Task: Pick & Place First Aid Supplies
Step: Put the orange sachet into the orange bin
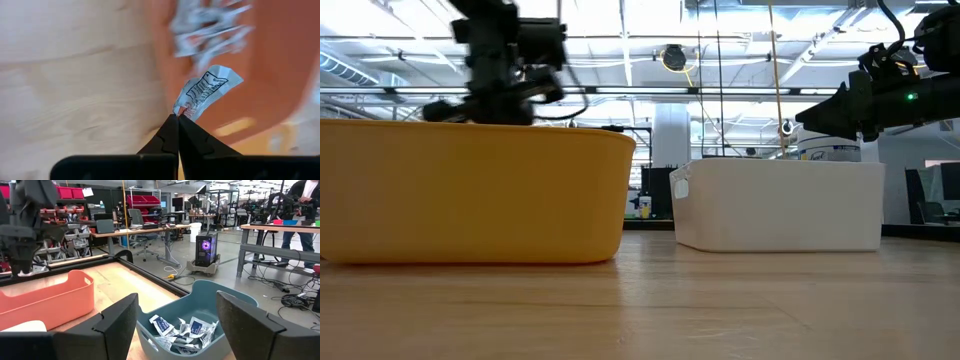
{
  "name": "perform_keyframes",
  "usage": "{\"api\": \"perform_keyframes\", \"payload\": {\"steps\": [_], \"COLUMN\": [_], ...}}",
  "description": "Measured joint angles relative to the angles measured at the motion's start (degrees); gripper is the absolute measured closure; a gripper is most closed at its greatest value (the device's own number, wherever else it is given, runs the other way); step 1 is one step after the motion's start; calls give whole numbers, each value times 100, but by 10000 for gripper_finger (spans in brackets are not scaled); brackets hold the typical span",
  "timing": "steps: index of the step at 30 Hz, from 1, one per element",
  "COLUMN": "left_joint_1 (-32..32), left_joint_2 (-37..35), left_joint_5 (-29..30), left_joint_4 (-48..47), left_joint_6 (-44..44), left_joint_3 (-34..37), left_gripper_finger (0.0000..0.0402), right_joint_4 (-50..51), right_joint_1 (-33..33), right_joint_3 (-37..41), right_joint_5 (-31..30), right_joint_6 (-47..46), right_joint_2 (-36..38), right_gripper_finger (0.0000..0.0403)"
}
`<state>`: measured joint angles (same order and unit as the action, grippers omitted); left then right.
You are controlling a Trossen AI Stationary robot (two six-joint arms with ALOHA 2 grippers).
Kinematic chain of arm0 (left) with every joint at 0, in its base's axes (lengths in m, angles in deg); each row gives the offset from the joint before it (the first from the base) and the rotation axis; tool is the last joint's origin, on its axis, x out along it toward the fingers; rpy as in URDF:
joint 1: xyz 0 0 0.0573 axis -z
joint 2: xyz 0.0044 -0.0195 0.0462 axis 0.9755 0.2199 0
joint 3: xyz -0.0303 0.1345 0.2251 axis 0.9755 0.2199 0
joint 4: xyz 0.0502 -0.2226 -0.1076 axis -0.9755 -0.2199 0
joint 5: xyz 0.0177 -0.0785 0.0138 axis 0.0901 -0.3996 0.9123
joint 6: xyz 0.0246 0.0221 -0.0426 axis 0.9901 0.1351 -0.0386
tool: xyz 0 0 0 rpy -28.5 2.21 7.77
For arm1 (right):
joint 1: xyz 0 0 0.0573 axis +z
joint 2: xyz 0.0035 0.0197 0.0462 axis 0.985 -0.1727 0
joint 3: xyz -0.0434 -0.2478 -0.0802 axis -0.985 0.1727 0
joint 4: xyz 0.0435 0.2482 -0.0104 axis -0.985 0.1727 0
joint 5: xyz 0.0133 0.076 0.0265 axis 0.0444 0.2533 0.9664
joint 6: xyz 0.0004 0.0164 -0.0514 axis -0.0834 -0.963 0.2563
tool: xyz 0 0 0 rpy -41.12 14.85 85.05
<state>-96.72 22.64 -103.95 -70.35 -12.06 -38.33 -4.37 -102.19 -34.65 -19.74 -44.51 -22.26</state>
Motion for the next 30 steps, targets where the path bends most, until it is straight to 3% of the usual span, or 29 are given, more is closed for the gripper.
{"api": "perform_keyframes", "payload": {"steps": [6, 10, 16, 23, 30], "left_joint_1": [33, 33, 103, 117, 119], "left_joint_2": [1026, 1643, 2336, 2593, 2585], "left_joint_5": [85, 146, 166, 264, 407], "left_joint_4": [-217, -127, -130, -141, -137], "left_joint_6": [-153, -350, -554, -808, -723], "left_joint_3": [-1354, -1833, -2078, -2125, -2125], "left_gripper_finger": [401, 401, 402, 397, 340], "right_joint_4": [0, 0, 0, 0, 0], "right_joint_1": [-1, 0, 1, 0, -1], "right_joint_3": [-1, 1, 1, 0, 0], "right_joint_5": [1, 1, -1, 0, 1], "right_joint_6": [0, 0, -1, 0, -2], "right_joint_2": [0, 0, 1, 0, 0], "right_gripper_finger": [140, 140, 140, 140, 140]}}
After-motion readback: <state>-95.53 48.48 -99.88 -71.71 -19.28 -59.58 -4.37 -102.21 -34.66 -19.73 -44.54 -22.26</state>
